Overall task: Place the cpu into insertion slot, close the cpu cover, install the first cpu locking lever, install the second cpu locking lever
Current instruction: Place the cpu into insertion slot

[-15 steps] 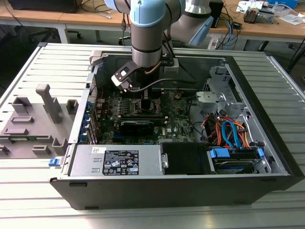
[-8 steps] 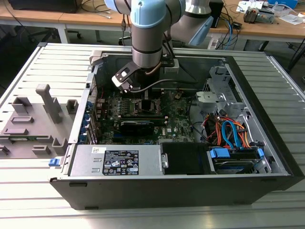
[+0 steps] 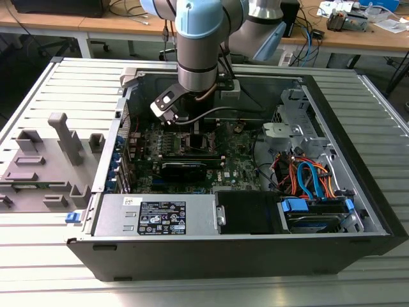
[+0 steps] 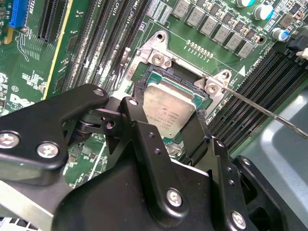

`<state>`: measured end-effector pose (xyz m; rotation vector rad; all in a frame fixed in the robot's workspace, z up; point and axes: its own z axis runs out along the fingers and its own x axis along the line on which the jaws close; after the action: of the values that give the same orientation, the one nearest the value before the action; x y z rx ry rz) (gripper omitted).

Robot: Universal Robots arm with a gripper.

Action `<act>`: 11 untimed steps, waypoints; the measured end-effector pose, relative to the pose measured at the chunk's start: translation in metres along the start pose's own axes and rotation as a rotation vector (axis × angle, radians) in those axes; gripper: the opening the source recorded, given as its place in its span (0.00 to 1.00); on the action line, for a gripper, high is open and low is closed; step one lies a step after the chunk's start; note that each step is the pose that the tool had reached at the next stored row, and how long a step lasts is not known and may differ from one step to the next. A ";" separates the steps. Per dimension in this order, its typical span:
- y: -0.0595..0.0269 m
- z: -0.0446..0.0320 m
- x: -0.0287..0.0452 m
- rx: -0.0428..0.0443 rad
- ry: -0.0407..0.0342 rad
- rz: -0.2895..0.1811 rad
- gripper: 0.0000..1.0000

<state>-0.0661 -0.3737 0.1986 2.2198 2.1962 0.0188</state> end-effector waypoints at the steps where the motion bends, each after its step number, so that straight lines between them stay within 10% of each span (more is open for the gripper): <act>1: 0.0001 0.0000 0.0000 0.0000 0.0000 0.000 0.55; 11: 0.0004 0.0002 0.0001 -0.0008 0.0005 0.000 0.56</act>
<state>-0.0657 -0.3736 0.1984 2.2194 2.1964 0.0202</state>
